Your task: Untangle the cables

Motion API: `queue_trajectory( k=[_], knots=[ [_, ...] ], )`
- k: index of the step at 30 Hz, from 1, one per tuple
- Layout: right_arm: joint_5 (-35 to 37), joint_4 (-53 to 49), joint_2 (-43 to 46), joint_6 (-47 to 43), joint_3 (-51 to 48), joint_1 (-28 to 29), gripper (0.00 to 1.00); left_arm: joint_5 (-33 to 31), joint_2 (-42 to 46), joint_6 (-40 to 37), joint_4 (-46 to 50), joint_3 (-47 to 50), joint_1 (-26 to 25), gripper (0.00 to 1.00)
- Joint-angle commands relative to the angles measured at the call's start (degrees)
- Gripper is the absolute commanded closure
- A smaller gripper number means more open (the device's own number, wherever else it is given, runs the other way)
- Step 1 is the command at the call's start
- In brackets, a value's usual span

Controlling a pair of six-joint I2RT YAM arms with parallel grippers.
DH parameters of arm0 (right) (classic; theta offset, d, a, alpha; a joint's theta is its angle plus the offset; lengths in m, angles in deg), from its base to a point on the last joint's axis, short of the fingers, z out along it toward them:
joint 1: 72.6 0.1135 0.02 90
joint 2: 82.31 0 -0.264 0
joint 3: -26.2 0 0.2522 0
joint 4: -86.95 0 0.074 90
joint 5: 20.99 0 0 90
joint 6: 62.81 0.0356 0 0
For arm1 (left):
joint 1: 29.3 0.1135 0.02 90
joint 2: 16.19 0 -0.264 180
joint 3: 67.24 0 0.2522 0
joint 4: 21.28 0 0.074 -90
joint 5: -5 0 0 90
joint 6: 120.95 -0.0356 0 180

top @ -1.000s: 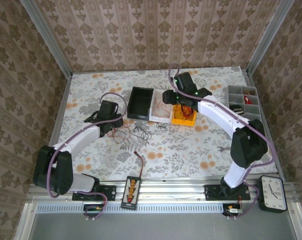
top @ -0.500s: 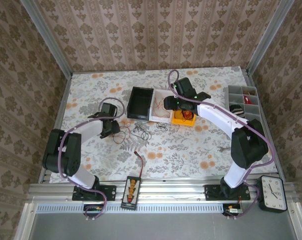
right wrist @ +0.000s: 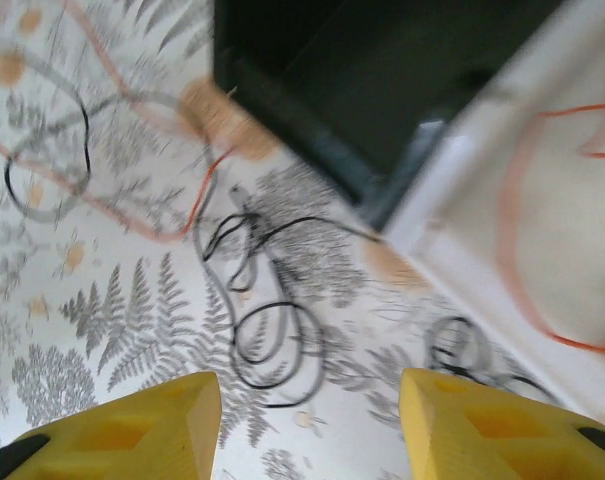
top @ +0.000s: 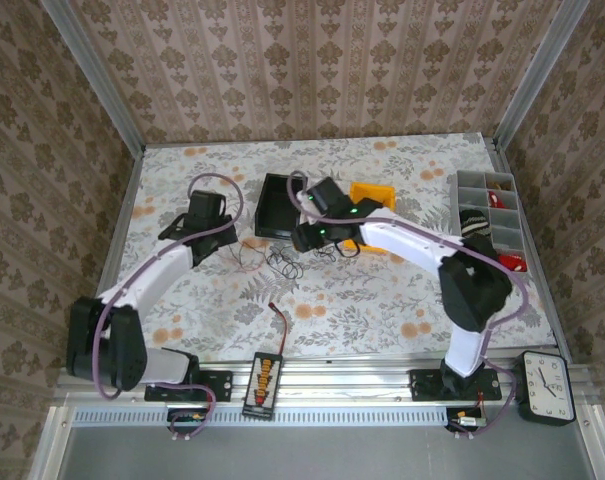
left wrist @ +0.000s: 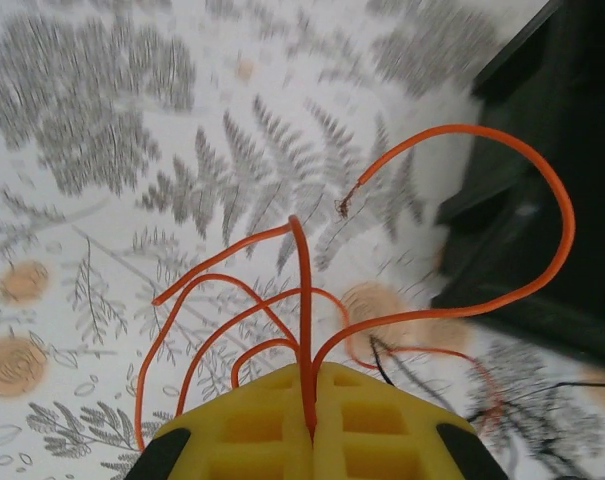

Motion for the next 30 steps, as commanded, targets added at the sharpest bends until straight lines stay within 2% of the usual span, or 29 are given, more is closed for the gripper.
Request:
queue_trajectory(
  k=[1,8,12,15,18,20,25,28,30],
  knots=[
    [-2.44,-4.58,-6.32,-5.43,5.33,2.81,0.47,-1.83,3.81,-1.79,2.59,-1.77,-0.15,1.0],
    [-3.79,-11.85,-20.33,-7.12,16.6,4.08,0.49,-2.71,10.18,-0.88,4.51,-3.74,-0.24,1.0],
    [-0.67,-14.78,-21.27,-9.05,14.94,4.22,0.55,-7.66,12.95,-3.65,6.39,-7.15,-0.3,1.0],
    [1.7,-12.94,-18.11,-9.81,9.03,4.12,0.64,-8.62,14.3,-7.66,5.71,-10.19,-0.02,1.0],
    [2.81,-10.82,-13.44,-8.7,1.99,3.61,0.82,-6.72,13.73,-10.04,5.08,-13.35,0.35,1.0],
    [3.62,-10.63,-10.07,-7.54,-2.72,3.0,0.89,-5.78,13.01,-10.21,4.99,-15.03,0.38,1.0],
    [10.11,-10.17,0.78,-3.33,-15.07,1.04,0.93,-6.51,12.12,-9.63,3.67,-15.45,0.77,1.0],
    [14.18,-10.71,6.72,1.91,-21.33,-2.49,0.96,-8.82,12.16,-8.2,2.92,-14.45,1.13,0.98],
    [14.49,-10.81,10.25,6.45,-24.92,-6.77,0.97,-9.79,12.32,-7.29,2.25,-13.67,1.51,0.94]
  ],
)
